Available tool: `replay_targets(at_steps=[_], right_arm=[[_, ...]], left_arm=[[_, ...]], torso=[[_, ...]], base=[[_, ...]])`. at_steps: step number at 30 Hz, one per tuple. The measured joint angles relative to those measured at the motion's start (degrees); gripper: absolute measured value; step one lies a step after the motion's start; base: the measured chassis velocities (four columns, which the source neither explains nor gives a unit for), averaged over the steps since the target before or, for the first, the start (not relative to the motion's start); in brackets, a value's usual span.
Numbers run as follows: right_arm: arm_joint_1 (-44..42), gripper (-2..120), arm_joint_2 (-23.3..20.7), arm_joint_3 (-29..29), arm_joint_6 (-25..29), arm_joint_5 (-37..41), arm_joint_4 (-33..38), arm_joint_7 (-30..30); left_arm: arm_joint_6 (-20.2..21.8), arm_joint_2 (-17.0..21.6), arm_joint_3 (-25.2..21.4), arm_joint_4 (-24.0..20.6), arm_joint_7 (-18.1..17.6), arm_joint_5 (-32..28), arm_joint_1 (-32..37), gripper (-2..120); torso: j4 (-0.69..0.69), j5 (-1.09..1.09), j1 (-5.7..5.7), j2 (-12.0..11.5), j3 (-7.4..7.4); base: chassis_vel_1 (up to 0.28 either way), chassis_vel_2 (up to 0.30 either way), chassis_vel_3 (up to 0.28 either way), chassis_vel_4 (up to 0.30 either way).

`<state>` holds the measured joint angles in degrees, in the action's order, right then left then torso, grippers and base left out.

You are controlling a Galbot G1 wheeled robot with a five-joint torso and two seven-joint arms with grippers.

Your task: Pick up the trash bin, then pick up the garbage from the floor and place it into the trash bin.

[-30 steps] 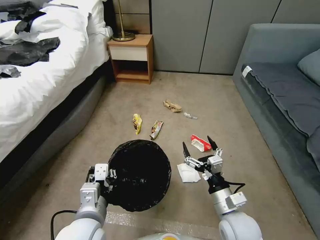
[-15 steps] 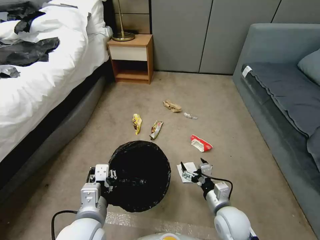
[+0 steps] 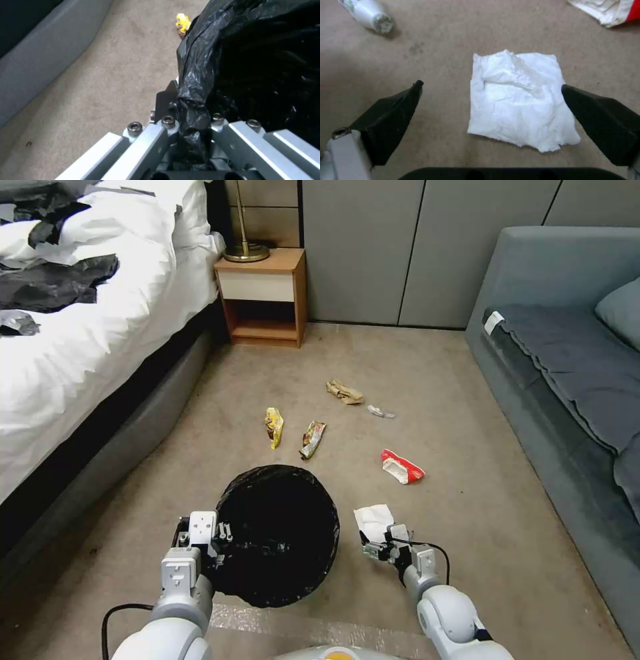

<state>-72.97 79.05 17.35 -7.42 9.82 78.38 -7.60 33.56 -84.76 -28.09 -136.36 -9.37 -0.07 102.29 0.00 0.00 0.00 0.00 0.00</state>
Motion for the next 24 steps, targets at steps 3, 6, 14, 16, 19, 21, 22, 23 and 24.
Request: replay_targets(at_steps=[3, 6, 14, 16, 19, 21, 22, 23, 24], right_arm=[[2.28, 100, 0.63, 0.21, 2.04, -0.92, -4.51, -0.88], [3.71, 100, 0.9, 0.25, 2.91, -1.55, -6.54, -0.97], [7.16, 100, 1.44, 0.6, 3.92, -1.98, -11.24, -0.98], [7.45, 100, 1.55, 0.67, 4.43, -2.29, -12.3, -1.07], [7.96, 100, 1.92, 0.95, 5.06, -2.59, -14.05, -1.22], [8.2, 100, 2.03, 1.02, 5.32, -2.72, -14.71, -1.3], [8.51, 100, 2.15, 1.12, 5.59, -2.88, -15.61, -1.4], [8.81, 100, 2.28, 1.22, 5.77, -3.03, -16.45, -1.46], [8.85, 100, 2.29, 1.23, 5.8, -3.04, -16.56, -1.46]], left_arm=[[0.0, -0.14, 0.03, 0.13, 0.0, 0.24, 0.44, 1], [-0.02, -0.19, 0.02, 0.24, 0.0, 0.43, 0.6, 1], [-0.14, -0.63, 0.09, 0.16, 0.0, 1.05, 1.42, 1], [-0.15, -0.74, -0.12, 0.06, 0.0, 1.0, 1.45, 1], [-0.17, -0.82, -0.37, -0.01, 0.0, 0.95, 1.44, 1], [-0.17, -0.82, -0.37, -0.03, -0.01, 0.93, 1.47, 1], [-0.17, -0.84, -0.36, -0.05, 0.0, 0.91, 1.54, 1], [-0.17, -0.87, -0.34, -0.07, 0.0, 0.92, 1.6, 1], [-0.17, -0.87, -0.34, -0.07, 0.0, 0.92, 1.6, 1]], torso=[[0.0, 0.01, 0.0, 0.0, 0.0], [0.0, 0.0, 0.0, 0.0, 0.0], [0.0, 0.0, 0.0, 0.0, 0.0], [0.01, 0.0, 0.0, 0.0, 0.0], [0.0, 0.01, 0.0, 0.0, 0.0], [0.0, 0.0, 0.0, 0.0, 0.0], [0.0, 0.0, 0.0, 0.0, 0.0], [0.0, 0.0, 0.0, 0.0, 0.0], [0.0, 0.0, -0.01, 0.0, 0.0]], base=[[0.0, 0.0, 0.0, 0.0], [0.0, 0.0, 0.0, 0.0], [0.0, 0.0, 0.0, 0.0], [0.0, 0.0, 0.0, 0.0], [0.0, 0.0, 0.0, 0.0], [0.0, 0.0, 0.0, 0.0], [0.0, 0.0, 0.0, 0.0], [0.0, 0.0, 0.0, 0.0], [0.0, 0.0, 0.0, 0.0]])
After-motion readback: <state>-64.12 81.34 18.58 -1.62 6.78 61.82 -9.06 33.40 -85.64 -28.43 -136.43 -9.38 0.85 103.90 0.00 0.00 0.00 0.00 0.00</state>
